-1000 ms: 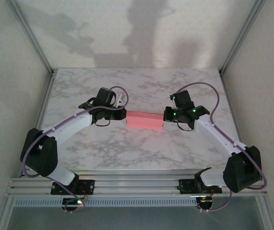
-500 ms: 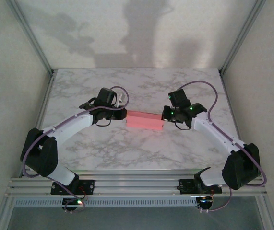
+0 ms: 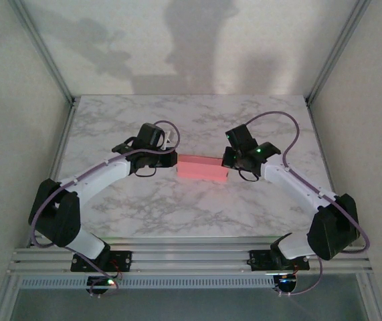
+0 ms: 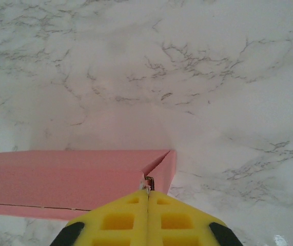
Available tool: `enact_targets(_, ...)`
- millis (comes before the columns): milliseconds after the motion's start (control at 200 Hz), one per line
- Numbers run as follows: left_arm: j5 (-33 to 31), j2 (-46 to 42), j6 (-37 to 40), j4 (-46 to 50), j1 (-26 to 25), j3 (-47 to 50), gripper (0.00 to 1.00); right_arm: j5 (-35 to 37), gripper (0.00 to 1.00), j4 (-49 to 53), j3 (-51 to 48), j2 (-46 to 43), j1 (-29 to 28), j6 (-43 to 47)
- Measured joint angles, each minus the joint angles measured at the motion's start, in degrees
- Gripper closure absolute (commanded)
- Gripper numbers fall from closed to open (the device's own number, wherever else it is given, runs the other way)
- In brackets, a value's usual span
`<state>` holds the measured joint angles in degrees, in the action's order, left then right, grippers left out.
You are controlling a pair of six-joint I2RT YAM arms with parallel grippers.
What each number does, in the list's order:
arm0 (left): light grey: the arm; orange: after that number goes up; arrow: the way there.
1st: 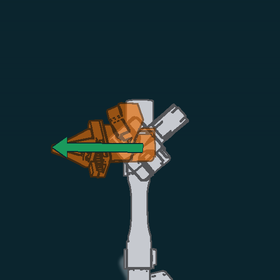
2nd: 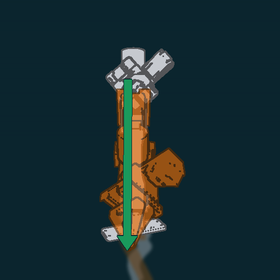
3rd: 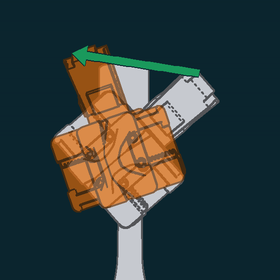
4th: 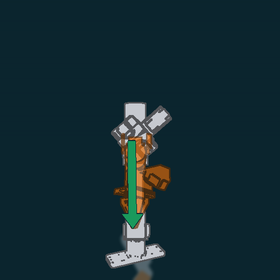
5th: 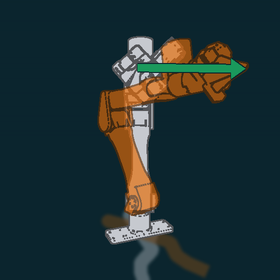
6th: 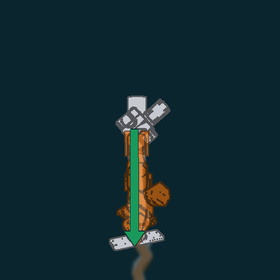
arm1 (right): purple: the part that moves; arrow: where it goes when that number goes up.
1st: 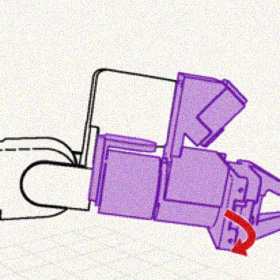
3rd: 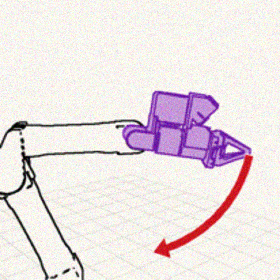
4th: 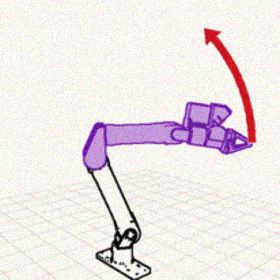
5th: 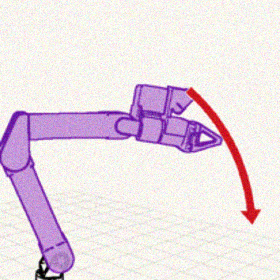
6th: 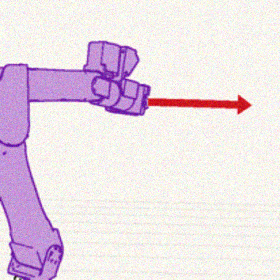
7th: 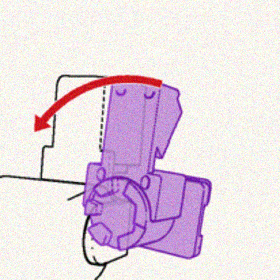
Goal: Fold the paper box
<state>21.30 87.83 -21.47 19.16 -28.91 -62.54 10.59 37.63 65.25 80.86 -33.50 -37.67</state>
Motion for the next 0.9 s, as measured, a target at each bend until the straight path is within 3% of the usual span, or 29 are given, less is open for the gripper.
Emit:
enact_targets(491,-0.63,-0.24,-2.01,-0.15,-0.31,0.20,0.99,7.15,0.99,0.02,-0.44,0.31,-3.48,-0.76)
enact_targets(901,-1.64,-4.11,-12.15,-6.78,-1.11,6.40,0.98,10.40,1.00,-2.54,-2.01,0.13,-4.81,-5.31)
